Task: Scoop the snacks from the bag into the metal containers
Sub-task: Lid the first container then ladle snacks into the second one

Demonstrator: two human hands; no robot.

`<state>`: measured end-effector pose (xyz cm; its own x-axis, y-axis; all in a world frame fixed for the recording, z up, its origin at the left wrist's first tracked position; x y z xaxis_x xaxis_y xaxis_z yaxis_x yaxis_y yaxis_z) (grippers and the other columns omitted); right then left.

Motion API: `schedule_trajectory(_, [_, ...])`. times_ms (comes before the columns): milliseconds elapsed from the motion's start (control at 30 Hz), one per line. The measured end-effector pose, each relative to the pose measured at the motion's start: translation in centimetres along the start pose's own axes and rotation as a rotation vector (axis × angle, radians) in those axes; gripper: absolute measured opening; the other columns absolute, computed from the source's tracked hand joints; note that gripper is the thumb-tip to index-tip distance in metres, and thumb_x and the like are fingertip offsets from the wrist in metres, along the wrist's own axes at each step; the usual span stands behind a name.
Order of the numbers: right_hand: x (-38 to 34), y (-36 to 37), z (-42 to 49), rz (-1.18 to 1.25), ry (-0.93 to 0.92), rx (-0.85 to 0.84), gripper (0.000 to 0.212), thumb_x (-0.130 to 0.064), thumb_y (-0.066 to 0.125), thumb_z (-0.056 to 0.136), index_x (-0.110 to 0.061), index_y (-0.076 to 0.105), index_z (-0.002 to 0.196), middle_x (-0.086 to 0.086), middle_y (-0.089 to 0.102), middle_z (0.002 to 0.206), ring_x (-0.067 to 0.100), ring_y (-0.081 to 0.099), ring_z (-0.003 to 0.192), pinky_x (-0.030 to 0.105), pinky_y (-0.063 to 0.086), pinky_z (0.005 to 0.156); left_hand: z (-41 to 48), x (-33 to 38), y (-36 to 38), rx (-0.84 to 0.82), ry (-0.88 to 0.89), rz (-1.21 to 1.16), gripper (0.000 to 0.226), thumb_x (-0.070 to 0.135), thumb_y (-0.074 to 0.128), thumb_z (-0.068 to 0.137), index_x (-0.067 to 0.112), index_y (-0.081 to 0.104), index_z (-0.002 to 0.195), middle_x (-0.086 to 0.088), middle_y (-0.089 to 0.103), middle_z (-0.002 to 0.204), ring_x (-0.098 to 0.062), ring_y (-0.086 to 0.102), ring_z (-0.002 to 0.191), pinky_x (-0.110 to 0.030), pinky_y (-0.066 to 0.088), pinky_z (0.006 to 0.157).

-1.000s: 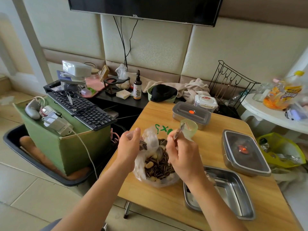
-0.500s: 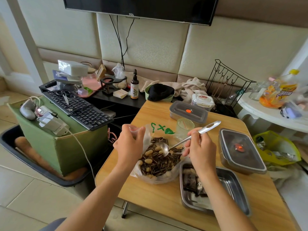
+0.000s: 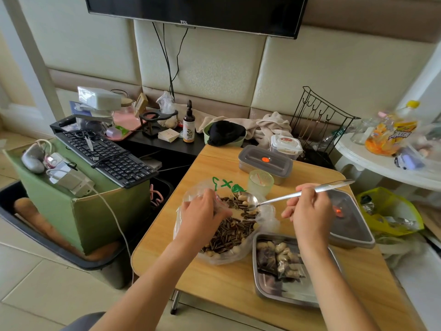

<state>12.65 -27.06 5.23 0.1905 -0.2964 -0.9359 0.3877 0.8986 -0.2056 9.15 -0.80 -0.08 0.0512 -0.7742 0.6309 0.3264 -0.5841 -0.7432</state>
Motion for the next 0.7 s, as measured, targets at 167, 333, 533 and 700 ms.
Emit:
schedule_trajectory(167, [-0.4, -0.6, -0.2, 0.052, -0.003, 0.031, 0.027, -0.018, 0.041, 0.107, -0.015, 0.06, 0.089, 0.01, 0.067, 0.068, 0.027, 0.067, 0.049, 0.028, 0.044, 0.045, 0.2, 0.7, 1.9, -0.105, 0.011, 0.026, 0.049, 0.058, 0.064, 0.093, 0.022, 0.049, 0.122, 0.016, 0.06, 0.091, -0.012, 0.054, 0.094, -0.031, 0.026, 0.09])
schedule_trajectory(333, [-2.9, 0.2, -1.9, 0.029, -0.181, -0.023, 0.025, -0.016, 0.043, 0.109, -0.01, 0.063, 0.094, 0.007, 0.067, 0.065, 0.019, 0.068, 0.048, 0.028, 0.05, 0.044, 0.6, 0.8, 3.6, -0.172, -0.055, -0.126, 0.048, 0.055, 0.072, 0.089, 0.018, 0.054, 0.114, 0.015, 0.06, 0.085, -0.01, 0.058, 0.08, -0.037, 0.051, 0.087])
schedule_trajectory(533, [-6.0, 1.5, -4.4, -0.026, -0.546, -0.114, 0.017, -0.011, 0.046, 0.108, -0.009, 0.062, 0.102, -0.003, 0.066, 0.07, 0.009, 0.069, 0.054, 0.027, 0.055, 0.048, 0.8, 0.7, 4.3, -0.204, -0.159, -0.254, 0.044, 0.049, 0.071, 0.092, 0.015, 0.053, 0.111, 0.005, 0.061, 0.095, -0.01, 0.058, 0.082, -0.025, 0.048, 0.066])
schedule_trajectory(700, [-5.8, 0.8, -4.2, -0.038, -0.511, -0.059, 0.018, -0.012, 0.046, 0.108, -0.008, 0.063, 0.101, -0.003, 0.067, 0.071, 0.008, 0.069, 0.054, 0.024, 0.054, 0.049, 1.0, 1.0, 4.4, -0.218, -0.162, -0.349, 0.036, 0.041, 0.07, 0.096, 0.013, 0.051, 0.111, -0.003, 0.064, 0.1, -0.012, 0.058, 0.083, -0.023, 0.046, 0.066])
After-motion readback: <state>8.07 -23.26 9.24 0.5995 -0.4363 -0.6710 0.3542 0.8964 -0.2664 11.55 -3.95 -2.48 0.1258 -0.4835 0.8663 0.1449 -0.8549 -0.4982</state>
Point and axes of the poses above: each hand's wrist, its own z-axis towards the middle knuckle, its own y-axis out of the palm, x = y × z, the point moved 9 cm from there along z, towards the middle knuckle
